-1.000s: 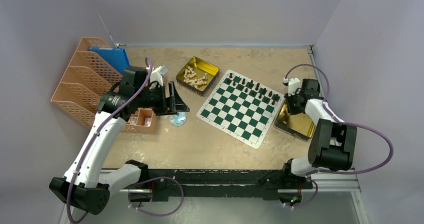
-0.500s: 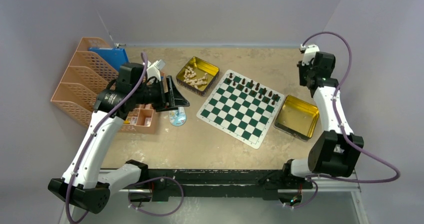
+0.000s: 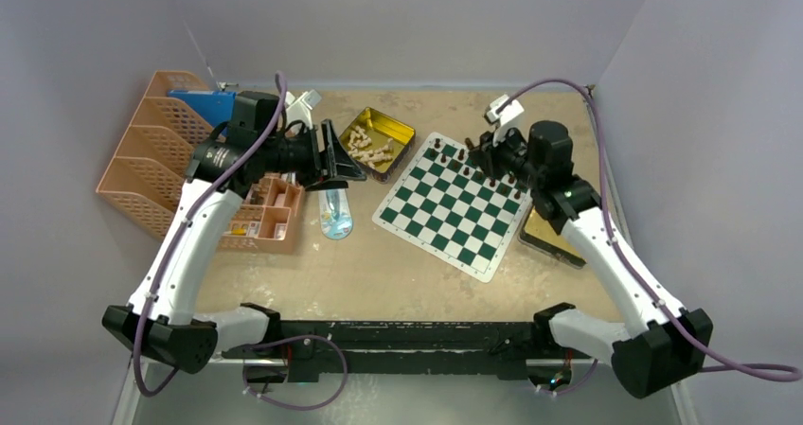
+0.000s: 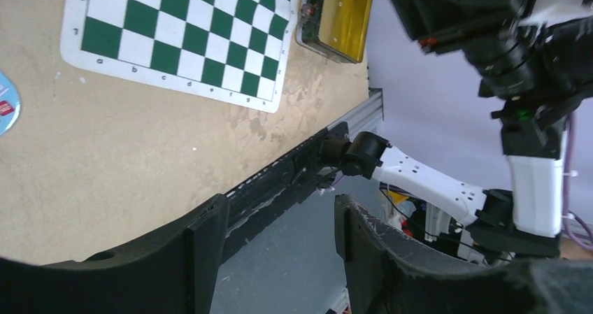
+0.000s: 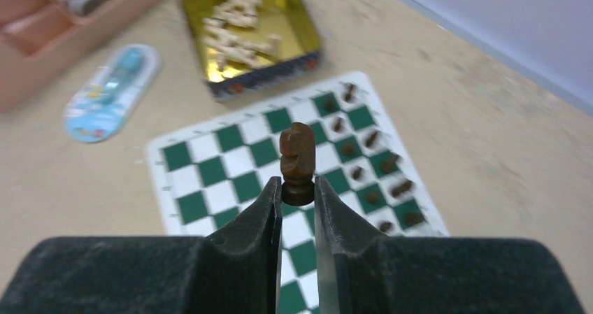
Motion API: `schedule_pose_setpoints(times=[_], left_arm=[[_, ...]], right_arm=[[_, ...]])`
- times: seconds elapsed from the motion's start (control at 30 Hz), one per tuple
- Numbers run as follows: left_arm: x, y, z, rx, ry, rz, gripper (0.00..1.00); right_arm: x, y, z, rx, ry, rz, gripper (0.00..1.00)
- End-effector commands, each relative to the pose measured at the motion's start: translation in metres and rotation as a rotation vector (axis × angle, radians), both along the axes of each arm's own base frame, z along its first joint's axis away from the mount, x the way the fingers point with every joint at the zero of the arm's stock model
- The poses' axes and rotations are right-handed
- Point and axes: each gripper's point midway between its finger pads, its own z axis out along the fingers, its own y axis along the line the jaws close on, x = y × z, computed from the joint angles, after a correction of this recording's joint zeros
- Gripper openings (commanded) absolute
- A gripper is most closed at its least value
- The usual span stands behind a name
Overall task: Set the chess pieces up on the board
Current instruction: Place the chess piece on the chessboard.
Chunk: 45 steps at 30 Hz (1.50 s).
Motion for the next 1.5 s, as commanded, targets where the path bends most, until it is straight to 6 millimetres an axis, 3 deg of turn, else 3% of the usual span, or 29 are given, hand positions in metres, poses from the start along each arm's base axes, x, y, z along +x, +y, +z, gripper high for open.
schedule_pose_setpoints(times=[0.0, 0.27, 0.57, 1.0, 1.2, 1.47], left_arm=[[0.005, -0.017, 0.032, -0.100, -0.030, -0.083, 0.56], [0.018, -0.037, 0.045, -0.211, 0.054, -0.147, 0.53], [0.026, -0.061, 0.016, -0.208, 0.172, -0.200, 0.53], [0.028, -0.086, -0.019, -0.152, 0.269, -0.212, 0.42], [0.032, -0.089, -0.022, -0.156, 0.272, -0.213, 0.32], [0.032, -0.091, -0.029, -0.153, 0.297, -0.222, 0.28]], right_arm=[[-0.030, 0.051, 0.039, 0.170, -0.106, 0.163, 0.13], [-0.069, 0.096, 0.051, 0.205, -0.155, 0.305, 0.12], [-0.088, 0.139, 0.050, 0.188, -0.150, 0.393, 0.12], [-0.100, 0.152, 0.050, 0.186, -0.159, 0.389, 0.12], [-0.102, 0.155, 0.047, 0.179, -0.151, 0.387, 0.11], [-0.102, 0.158, 0.041, 0.162, -0.143, 0.387, 0.11]])
